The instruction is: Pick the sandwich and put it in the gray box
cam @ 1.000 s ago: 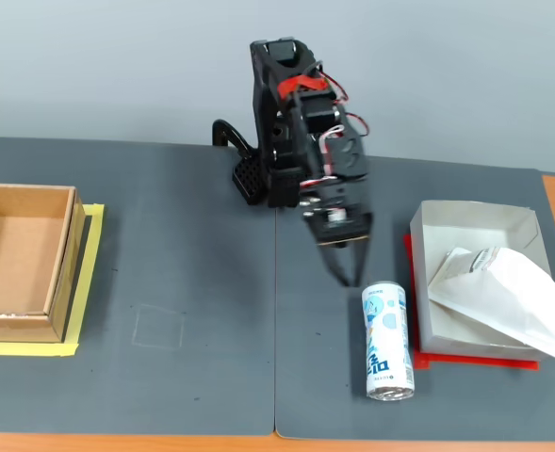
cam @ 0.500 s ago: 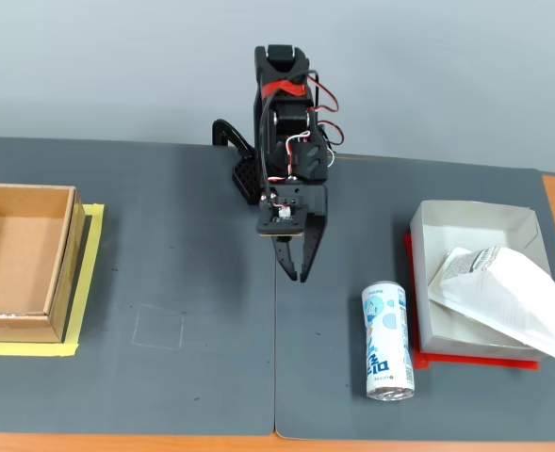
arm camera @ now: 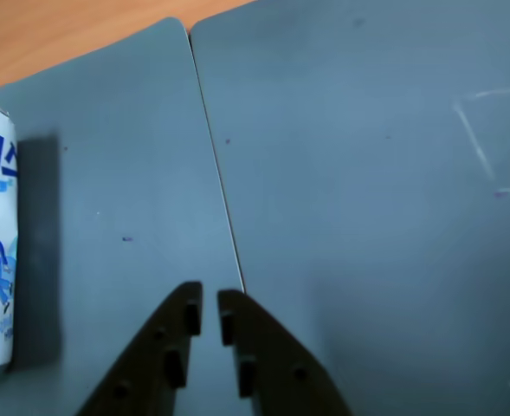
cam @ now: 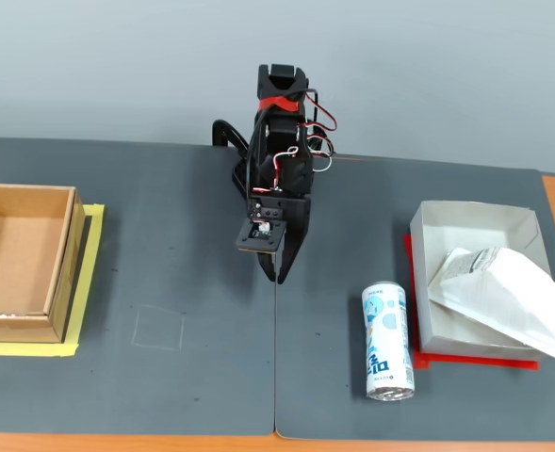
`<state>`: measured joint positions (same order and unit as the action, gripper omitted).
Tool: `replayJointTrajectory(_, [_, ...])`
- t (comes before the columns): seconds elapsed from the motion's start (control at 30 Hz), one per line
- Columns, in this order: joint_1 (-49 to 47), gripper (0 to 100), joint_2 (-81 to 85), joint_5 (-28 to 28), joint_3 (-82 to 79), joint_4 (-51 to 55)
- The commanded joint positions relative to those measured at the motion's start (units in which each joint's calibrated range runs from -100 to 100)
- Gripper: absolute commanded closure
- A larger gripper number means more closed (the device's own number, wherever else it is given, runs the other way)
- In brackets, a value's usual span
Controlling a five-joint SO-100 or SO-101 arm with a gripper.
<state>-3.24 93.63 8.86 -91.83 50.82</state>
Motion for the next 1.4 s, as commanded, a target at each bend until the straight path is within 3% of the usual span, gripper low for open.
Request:
replayJointTrajectory(0.0, [0.3, 98, 2.73, -0.24, -1.57, 1.26])
replayJointTrajectory(1.37, [0.22, 98, 5.69, 0.28, -6.36, 4.99])
